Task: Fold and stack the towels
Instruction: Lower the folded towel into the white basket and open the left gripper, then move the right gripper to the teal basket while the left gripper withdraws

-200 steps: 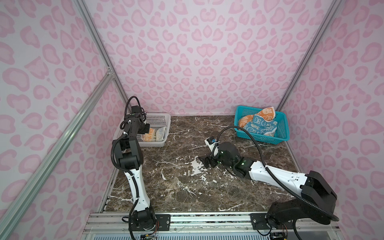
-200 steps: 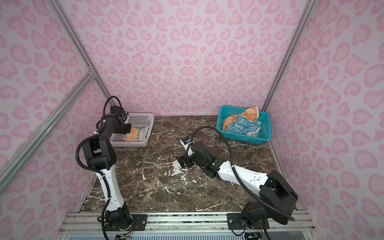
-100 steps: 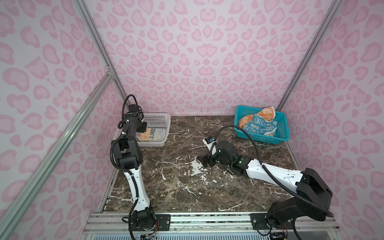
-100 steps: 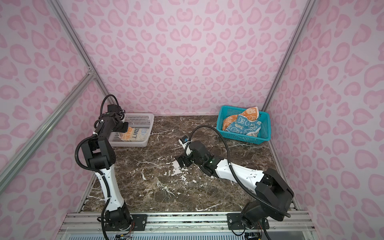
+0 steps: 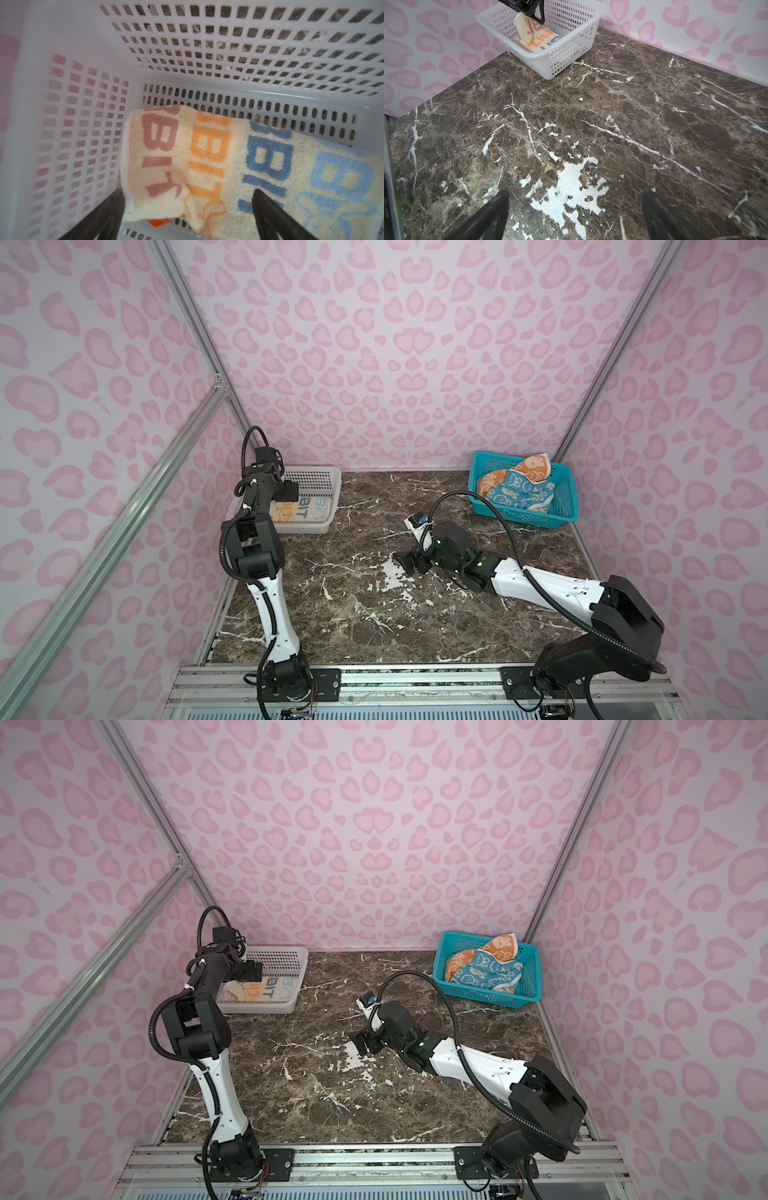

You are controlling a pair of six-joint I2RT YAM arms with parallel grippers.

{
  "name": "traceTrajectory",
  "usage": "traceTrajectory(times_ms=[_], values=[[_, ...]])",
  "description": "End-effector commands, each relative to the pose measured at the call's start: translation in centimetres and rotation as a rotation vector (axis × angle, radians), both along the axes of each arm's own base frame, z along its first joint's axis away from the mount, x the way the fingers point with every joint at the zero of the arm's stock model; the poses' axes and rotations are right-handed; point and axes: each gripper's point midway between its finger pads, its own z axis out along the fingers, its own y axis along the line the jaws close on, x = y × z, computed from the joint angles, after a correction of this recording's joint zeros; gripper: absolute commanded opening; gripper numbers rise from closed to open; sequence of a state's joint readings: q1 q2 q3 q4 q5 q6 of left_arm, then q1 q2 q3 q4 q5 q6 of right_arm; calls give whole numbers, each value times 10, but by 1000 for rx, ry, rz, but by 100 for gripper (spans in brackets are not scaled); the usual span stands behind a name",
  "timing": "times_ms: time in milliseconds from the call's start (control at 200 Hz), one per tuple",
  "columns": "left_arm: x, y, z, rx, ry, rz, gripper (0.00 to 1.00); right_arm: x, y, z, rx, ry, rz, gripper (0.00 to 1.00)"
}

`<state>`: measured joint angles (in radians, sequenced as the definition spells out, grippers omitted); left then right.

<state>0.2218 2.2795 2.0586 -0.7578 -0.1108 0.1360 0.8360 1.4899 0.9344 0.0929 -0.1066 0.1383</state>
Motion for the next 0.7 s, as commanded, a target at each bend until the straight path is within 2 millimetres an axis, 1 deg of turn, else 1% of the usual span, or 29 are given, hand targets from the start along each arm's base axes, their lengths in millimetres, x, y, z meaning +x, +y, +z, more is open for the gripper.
traceTrajectory(times_ms=[0, 65, 150, 375, 495, 585, 695], values=[[-6, -9, 72, -35, -153, 24, 97, 2, 3, 8, 26, -31, 5, 100], [-10, -13, 87, -51, -191, 24, 97, 1, 3, 8, 27, -31, 6, 99], [-17, -20, 102, -78, -223, 18, 97, 0, 2, 9, 30, -32, 8, 99], [-38, -42, 135, -116, -292, -12, 97, -2, -1, 13, 41, -45, 9, 100], [-52, -55, 146, -134, -320, -29, 97, -3, -2, 15, 42, -50, 12, 99], [-64, -64, 150, -150, -324, -42, 97, -3, -3, 17, 40, -55, 12, 100], [-78, -79, 157, -173, -345, -64, 97, 0, -8, 20, 27, -65, -16, 100]])
